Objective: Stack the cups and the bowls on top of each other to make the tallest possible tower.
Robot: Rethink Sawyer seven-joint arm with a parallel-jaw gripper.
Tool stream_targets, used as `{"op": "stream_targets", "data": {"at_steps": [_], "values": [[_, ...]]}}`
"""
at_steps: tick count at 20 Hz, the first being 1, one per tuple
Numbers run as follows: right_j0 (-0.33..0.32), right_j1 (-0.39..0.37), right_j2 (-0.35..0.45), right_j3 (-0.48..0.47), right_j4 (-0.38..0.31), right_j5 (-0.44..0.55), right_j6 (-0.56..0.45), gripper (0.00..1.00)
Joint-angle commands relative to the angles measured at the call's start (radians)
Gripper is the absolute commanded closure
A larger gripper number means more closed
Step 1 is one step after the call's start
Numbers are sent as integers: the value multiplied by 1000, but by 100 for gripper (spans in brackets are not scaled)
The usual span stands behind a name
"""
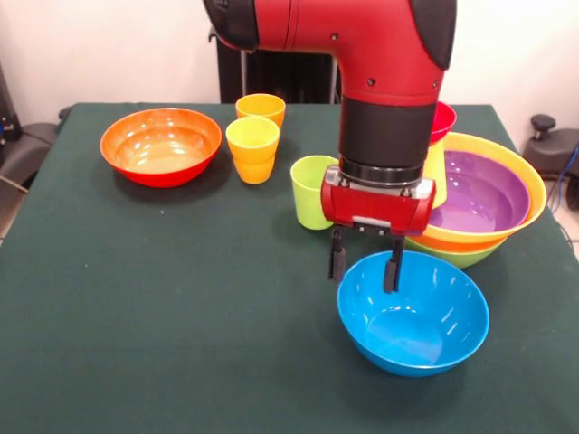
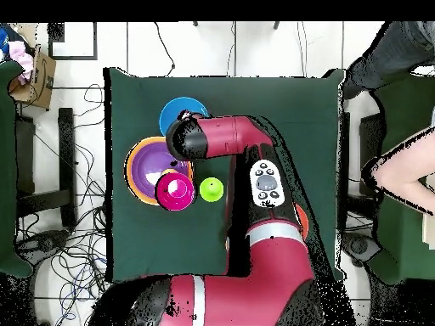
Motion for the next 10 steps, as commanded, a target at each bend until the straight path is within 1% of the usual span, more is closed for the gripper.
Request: {"op": "stream_targets", "data": {"at_steps": [1,10], "values": [[-8,46,37,-38,-8,40,-10,0],[-22,36,37,-24,-13,39,-22,0]]}}
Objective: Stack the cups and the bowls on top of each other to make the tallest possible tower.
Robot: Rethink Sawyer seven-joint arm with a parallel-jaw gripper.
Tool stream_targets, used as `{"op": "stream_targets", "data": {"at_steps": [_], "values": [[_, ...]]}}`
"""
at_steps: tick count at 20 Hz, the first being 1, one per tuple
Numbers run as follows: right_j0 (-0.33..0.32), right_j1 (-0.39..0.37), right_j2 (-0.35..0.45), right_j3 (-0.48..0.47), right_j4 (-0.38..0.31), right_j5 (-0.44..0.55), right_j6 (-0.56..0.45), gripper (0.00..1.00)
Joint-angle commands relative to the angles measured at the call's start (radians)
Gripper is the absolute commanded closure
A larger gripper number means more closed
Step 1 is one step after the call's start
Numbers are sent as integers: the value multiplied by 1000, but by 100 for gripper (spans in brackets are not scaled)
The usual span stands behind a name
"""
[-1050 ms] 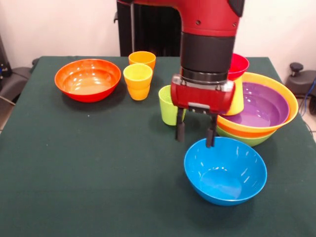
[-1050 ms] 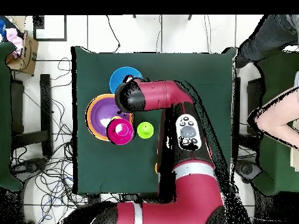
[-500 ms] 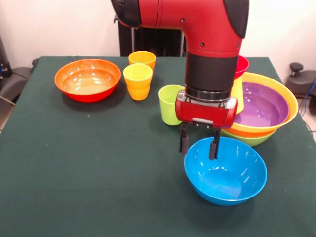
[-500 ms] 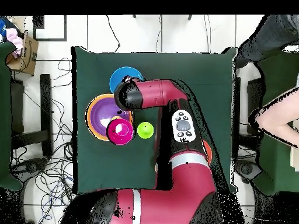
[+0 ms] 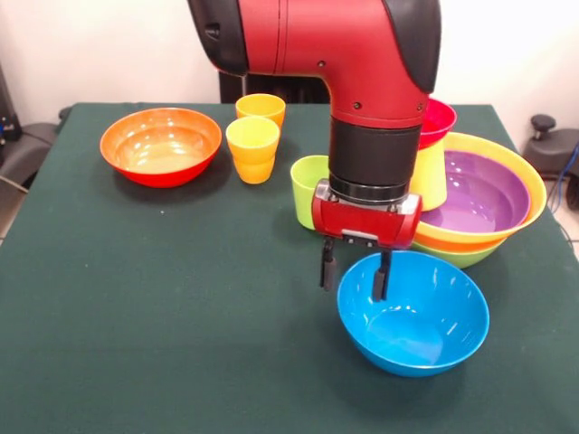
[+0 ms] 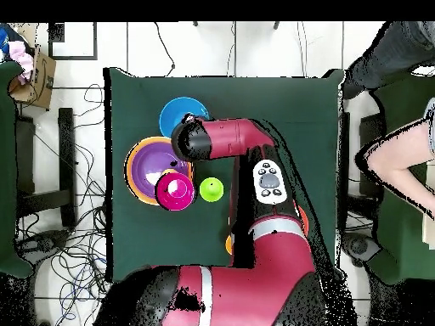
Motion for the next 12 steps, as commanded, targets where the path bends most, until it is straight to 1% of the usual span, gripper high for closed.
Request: {"op": "stream_targets", "data": {"at_steps": [1,7,12], "values": [[-7,5,36,-18,-14,36,-19,0],[-8,4,33,-19,-18,35,-22,0],[-4,37,30,-27,-25,2,-9,0]]}}
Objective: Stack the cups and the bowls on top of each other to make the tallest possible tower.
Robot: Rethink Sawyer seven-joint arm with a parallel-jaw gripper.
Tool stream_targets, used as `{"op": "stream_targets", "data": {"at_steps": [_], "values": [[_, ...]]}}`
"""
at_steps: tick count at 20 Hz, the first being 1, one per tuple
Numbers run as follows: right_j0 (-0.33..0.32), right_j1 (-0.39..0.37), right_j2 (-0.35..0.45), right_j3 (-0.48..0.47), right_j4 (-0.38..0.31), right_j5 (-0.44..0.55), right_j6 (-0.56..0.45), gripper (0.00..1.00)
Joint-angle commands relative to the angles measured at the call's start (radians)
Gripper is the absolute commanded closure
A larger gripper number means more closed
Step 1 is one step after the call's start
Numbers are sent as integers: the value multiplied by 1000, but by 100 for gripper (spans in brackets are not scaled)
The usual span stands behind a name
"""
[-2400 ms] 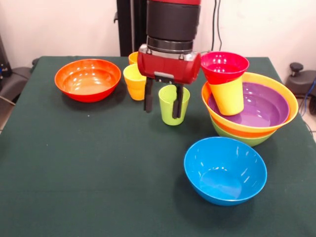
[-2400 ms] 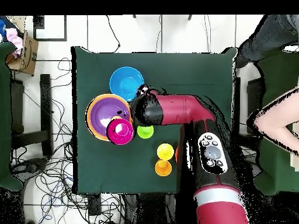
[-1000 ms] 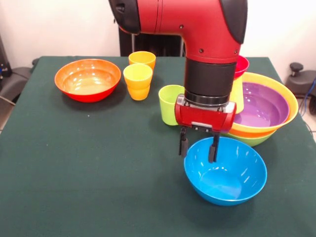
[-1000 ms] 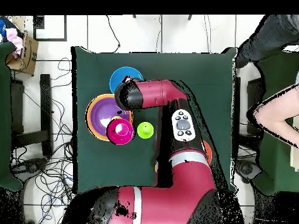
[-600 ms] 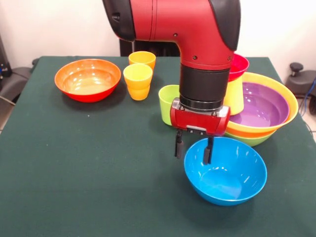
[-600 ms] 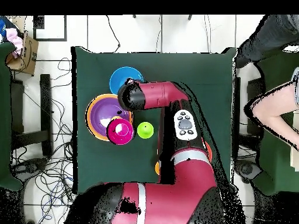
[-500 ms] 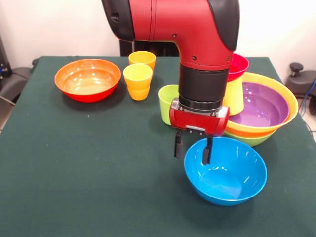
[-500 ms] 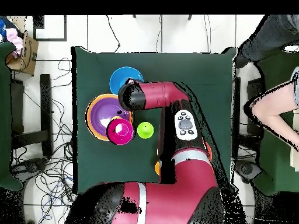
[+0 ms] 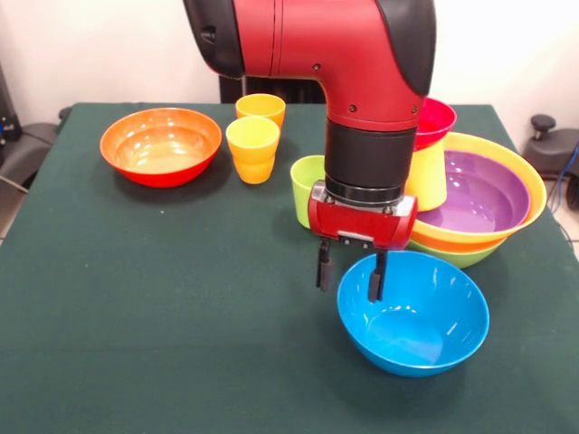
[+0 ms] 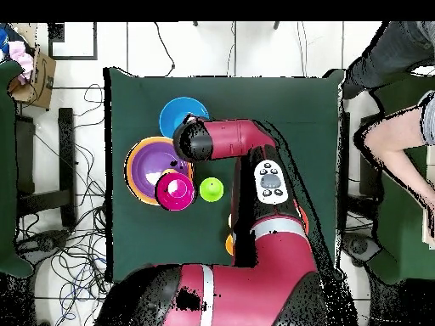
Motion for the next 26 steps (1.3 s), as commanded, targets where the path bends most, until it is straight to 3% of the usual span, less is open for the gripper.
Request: {"op": "stream_targets", "data": {"at_steps": [1,5,26], "values": [[-6,42,35,-15,-24,-17,-1,0],[-9,69,28,-4,-38,-67,11,0],[-13,124,17,-19,-46,-114,3,0]]}}
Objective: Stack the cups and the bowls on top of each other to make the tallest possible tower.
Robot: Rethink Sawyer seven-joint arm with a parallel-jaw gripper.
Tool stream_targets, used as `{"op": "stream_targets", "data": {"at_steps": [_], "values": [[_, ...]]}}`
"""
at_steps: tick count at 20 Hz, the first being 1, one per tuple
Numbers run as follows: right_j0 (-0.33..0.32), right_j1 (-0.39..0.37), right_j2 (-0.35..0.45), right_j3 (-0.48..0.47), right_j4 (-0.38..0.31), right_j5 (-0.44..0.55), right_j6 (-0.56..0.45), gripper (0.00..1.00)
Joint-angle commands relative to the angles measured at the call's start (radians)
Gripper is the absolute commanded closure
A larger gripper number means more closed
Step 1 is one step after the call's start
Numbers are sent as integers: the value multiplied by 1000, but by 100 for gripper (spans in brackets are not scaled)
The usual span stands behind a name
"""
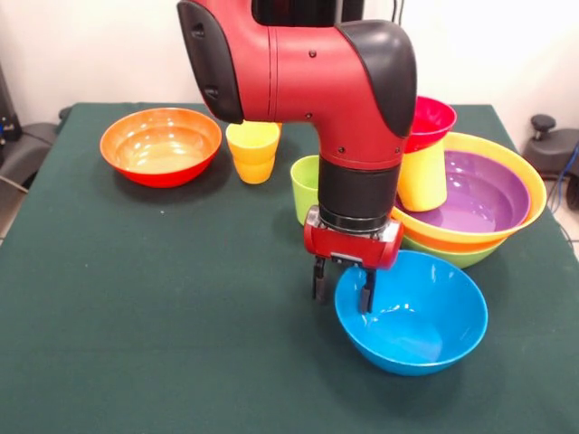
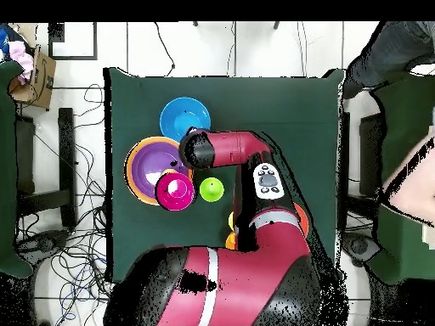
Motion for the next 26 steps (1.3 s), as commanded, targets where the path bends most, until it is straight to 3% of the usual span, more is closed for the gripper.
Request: {"op": "stream_targets", "data": {"at_steps": [1,14,15,26], "values": [[-11,36,30,-21,-45,-70,3,0],[-10,53,30,-26,-33,-81,-2,0],[-10,53,30,-26,-33,-81,-3,100],[-10,49,27,-24,-30,-54,-10,100]]}}
